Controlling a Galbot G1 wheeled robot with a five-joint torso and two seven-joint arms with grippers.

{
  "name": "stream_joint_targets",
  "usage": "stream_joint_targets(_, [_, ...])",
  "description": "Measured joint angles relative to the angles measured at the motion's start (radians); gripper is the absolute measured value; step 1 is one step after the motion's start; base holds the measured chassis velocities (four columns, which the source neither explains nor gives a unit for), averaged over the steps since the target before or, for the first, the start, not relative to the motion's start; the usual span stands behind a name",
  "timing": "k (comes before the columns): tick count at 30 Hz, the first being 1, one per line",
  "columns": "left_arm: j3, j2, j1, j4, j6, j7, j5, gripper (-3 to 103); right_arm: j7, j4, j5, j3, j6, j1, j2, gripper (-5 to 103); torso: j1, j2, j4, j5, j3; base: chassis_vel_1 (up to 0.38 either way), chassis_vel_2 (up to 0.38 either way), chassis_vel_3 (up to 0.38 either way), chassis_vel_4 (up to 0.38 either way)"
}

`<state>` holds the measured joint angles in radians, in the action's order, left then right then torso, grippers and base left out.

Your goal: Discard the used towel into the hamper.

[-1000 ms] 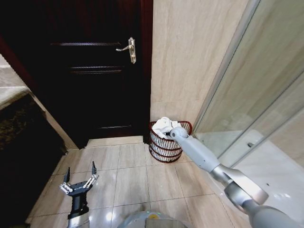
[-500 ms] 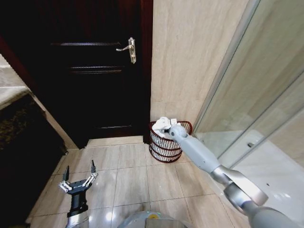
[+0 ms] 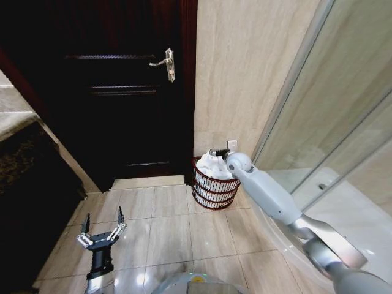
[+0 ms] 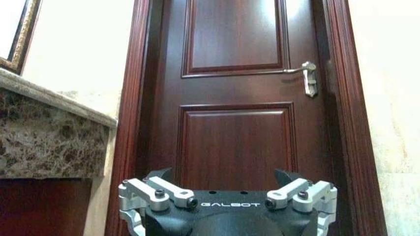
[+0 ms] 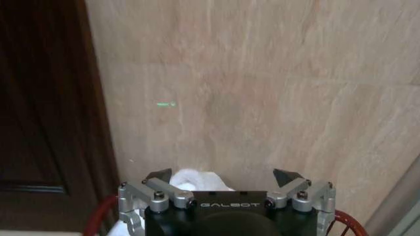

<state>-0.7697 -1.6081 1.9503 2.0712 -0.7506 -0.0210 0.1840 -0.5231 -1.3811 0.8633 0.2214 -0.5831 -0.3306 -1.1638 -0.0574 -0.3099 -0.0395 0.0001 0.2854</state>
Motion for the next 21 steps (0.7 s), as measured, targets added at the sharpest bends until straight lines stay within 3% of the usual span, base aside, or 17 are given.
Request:
stream_joint_targets(14, [-0.02, 0.0, -0.004, 0.004, -0.001, 0.007, 0.009, 100, 0.061, 0.262, -0.137, -0.039, 0.037, 0.023, -0.057, 100, 0.0, 0.0, 0.0003, -0.0001, 0.0, 0.0, 0.0, 0.0, 0.0])
stream_joint_targets(21, [-0.019, 0.0, -0.007, -0.002, -0.001, 0.012, 0.01, 100, 0.058, 0.176, -0.109, -0.034, 0.044, 0.006, -0.03, 100, 0.0, 0.0, 0.0005, -0.0004, 0.0, 0.0, 0.0, 0.0, 0.0])
